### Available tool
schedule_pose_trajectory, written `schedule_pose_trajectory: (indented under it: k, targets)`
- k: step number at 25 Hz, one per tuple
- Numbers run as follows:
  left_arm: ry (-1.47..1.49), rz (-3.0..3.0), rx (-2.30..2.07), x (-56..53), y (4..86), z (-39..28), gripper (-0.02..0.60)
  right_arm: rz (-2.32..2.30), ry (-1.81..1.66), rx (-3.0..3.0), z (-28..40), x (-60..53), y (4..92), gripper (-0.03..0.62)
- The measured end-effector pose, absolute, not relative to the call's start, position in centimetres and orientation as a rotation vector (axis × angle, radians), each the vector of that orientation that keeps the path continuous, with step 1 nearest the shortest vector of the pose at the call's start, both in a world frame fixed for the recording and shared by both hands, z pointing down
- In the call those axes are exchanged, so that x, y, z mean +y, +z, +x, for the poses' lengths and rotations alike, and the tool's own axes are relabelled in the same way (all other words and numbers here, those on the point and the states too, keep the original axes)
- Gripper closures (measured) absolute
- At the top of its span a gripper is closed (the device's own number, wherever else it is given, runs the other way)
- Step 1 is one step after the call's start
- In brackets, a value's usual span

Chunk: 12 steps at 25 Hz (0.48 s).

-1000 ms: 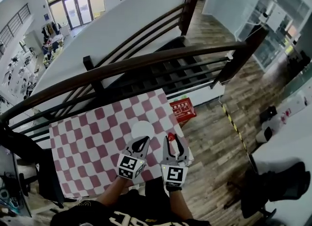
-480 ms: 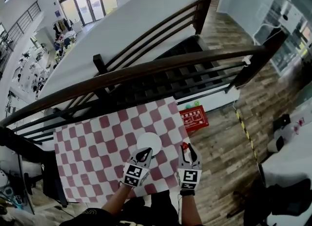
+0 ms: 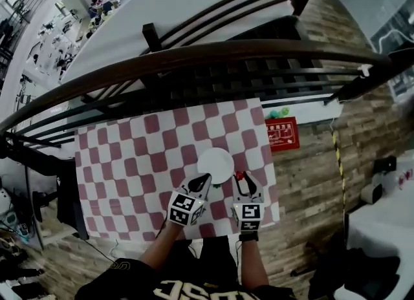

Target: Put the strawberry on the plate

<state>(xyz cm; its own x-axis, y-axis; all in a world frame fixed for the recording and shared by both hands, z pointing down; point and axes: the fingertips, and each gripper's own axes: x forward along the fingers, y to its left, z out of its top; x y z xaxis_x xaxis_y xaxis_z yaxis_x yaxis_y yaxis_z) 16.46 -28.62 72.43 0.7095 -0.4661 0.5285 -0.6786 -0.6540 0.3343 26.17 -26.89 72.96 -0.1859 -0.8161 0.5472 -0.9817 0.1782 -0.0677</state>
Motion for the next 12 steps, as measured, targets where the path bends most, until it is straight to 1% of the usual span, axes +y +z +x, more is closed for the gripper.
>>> schedule_pose_trajectory:
  k: [6, 12]
  targets:
    - [0.612, 2.347, -0.894, -27.6, 75.0, 14.3, 0.572, 1.482, 0.68, -2.097, 20.6, -27.4, 79.0, 0.447]
    - [0.617, 2.312, -0.928, -27.4, 75.7, 12.6, 0.572, 1.413, 0.674, -2.017, 19.2, -27.5, 82.9, 0.447]
